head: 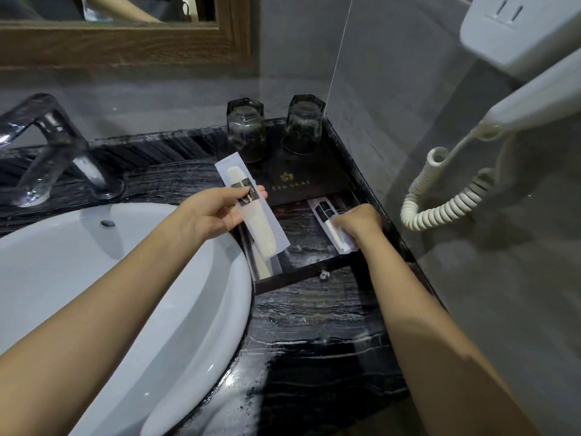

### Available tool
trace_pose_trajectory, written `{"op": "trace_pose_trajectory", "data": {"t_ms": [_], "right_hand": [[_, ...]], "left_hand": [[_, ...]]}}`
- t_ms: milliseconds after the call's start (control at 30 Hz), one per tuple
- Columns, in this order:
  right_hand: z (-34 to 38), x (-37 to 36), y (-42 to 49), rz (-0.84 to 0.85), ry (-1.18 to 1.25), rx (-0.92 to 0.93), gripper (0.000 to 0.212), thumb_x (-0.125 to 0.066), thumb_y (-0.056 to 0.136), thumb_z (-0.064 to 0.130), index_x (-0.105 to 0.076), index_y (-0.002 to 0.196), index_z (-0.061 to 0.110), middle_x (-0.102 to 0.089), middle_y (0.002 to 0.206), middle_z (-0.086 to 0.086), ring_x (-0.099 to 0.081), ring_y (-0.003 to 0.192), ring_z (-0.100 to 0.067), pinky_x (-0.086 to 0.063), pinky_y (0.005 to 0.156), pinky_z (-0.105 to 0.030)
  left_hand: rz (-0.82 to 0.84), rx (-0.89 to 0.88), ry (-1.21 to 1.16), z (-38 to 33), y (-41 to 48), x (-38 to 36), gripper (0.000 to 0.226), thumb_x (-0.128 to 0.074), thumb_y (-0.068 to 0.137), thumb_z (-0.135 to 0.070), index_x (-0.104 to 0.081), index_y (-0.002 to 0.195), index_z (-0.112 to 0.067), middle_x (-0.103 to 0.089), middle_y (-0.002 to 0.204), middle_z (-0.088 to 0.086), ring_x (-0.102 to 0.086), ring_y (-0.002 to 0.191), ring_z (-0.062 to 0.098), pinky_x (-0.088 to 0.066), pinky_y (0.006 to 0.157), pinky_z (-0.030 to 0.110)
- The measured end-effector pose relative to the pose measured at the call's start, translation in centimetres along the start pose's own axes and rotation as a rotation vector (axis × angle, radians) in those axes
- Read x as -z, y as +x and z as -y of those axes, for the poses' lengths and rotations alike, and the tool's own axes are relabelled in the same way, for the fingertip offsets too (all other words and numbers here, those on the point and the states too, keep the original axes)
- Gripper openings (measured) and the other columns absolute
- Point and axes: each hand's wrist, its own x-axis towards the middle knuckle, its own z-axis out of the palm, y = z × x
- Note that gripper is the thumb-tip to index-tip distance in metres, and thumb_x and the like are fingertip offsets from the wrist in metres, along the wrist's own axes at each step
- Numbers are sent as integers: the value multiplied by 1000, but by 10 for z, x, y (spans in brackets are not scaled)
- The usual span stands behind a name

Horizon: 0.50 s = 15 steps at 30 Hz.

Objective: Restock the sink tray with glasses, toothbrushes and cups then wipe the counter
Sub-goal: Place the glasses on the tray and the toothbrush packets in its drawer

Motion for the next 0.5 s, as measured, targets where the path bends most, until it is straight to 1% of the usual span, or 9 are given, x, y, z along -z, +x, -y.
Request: {"op": "trace_pose_trajectory", "data": {"t_ms": [67,133,200,300,333,400,500], "right_hand": [[2,-4,6,-4,0,-8,23,-68,79,19,-62,92,1,-68,105,-18,-59,72,-26,-42,56,-23],[2,-7,10,-12,-5,-26,19,-67,80,18,-59,89,3,-67,100,-17,-60,70,-26,-42,52,-23],[-2,-11,14,-18,-17,-36,23,-68,81,20,-61,94,2,-64,99,-17,-64,80,-29,-46,58,-26],[-7,-15,16,-45,-79,-21,21,-66,83,22,-59,88,4,-65,104,-18,-64,86,-32,-50,68,-33],[-7,-16,16,-62,-112,-8,23,-65,84,23,-61,91,1,-66,108,-18,-65,92,-34,-51,71,-35],[-8,-16,16,-95,-172,24,30,-62,86,23,-65,106,0,-64,115,-19,-63,101,-36,-52,77,-35],[-9,-13,14,-130,-269,58,31,-61,88,23,-65,110,2,-64,117,-20,-63,103,-36,-52,79,-35]], "left_hand": [[1,3,0,1,3,0,18,-48,89,3,-60,101,6,-74,80,15,-73,73,20,-59,58,29],[2,8,7,3,6,-1,18,-47,89,3,-60,100,6,-74,80,14,-72,73,19,-60,60,30],[4,15,11,5,10,-1,17,-47,89,4,-61,100,5,-74,80,14,-72,73,19,-60,62,30],[0,29,1,10,16,-3,19,-49,88,4,-60,103,4,-74,81,14,-72,74,20,-60,63,31],[-1,33,0,11,18,-4,19,-49,88,5,-60,102,4,-74,81,14,-72,74,21,-60,63,32],[0,32,10,14,20,-7,16,-48,88,5,-61,99,4,-74,79,15,-72,73,21,-60,63,32],[10,34,29,18,23,-13,16,-48,88,5,-60,98,4,-74,77,15,-72,71,20,-60,62,32]]}}
